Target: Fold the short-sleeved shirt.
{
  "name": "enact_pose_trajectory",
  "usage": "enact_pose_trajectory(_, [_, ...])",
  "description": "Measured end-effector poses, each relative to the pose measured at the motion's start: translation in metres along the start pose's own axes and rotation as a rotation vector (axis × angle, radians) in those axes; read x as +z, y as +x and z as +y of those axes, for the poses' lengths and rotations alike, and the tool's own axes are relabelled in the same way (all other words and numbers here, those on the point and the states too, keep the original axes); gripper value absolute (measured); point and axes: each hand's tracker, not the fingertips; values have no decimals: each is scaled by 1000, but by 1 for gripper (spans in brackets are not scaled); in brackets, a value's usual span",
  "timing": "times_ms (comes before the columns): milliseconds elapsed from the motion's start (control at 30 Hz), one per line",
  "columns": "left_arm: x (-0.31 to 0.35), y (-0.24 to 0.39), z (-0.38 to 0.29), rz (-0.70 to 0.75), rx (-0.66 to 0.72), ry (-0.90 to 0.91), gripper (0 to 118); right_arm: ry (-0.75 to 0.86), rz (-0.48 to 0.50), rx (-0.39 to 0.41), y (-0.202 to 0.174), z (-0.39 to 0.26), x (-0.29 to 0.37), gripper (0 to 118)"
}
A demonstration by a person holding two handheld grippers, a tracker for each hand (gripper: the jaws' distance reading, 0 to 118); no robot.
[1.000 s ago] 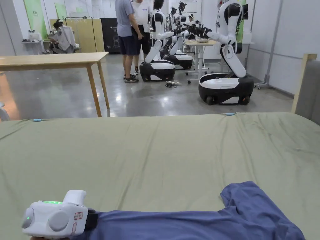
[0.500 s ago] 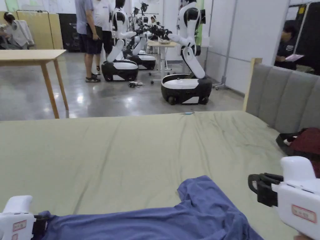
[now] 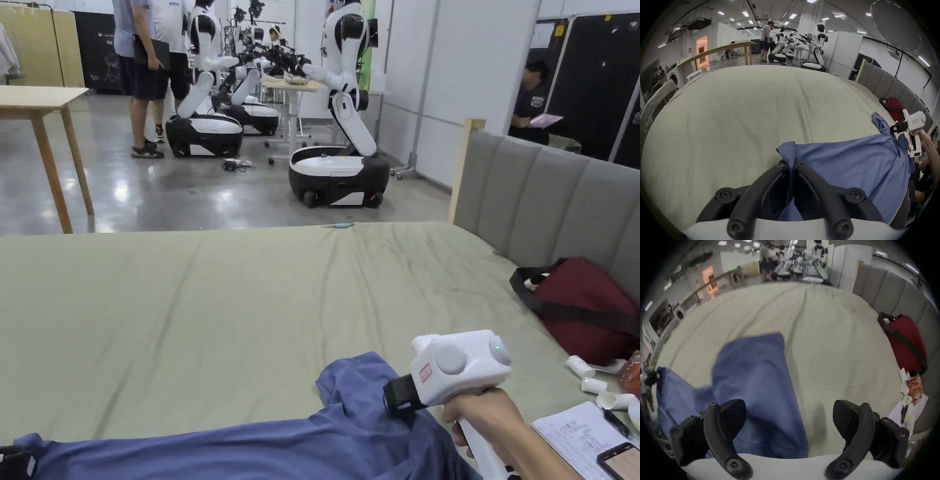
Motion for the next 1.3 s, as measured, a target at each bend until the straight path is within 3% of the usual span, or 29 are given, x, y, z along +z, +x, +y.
enact_pose_trajectory(67, [-2,-1,1,-2,1,2,4,5,-14,13,-3,-5,-5,102])
enact_pose_trajectory(133, [-2,2,0,-3,-6,1,4,33,61,16,-9,-11,0,79])
enact_pose_trajectory(167, [-2,3,-1,-2,-12,0,5,32,40,16,-12,-12,2,72])
enact_pose_trajectory(200, [-3,2,0,-1,-16,-2,5,37,37,22,-15,-12,6,58])
enact_pose_trajectory(233, [-2,2,-1,0,-16,-2,5,50,65,37,-17,-13,9,20])
enact_pose_trajectory(267, [-2,3,-2,1,-16,1,5,72,71,60,-22,-14,15,0])
enact_pose_trajectory(467, [4,0,-1,2,-8,13,5,106,16,99,-30,-9,27,0])
enact_pose_trajectory(567, [24,-2,1,10,-27,57,5,197,72,33,-23,-10,52,0])
enact_pose_trajectory(733, [72,-11,-5,-54,-19,135,5,343,101,86,-20,-30,116,0])
enact_pose_trajectory(1000, [147,-4,-55,-84,-44,197,5,523,150,101,-23,-122,211,0])
enact_pose_trajectory(1167, [176,-12,-95,-69,-38,193,4,535,172,110,-20,-183,232,0])
enact_pose_trajectory(1300, [176,-19,-122,-60,-15,132,5,465,174,71,-17,-223,223,0])
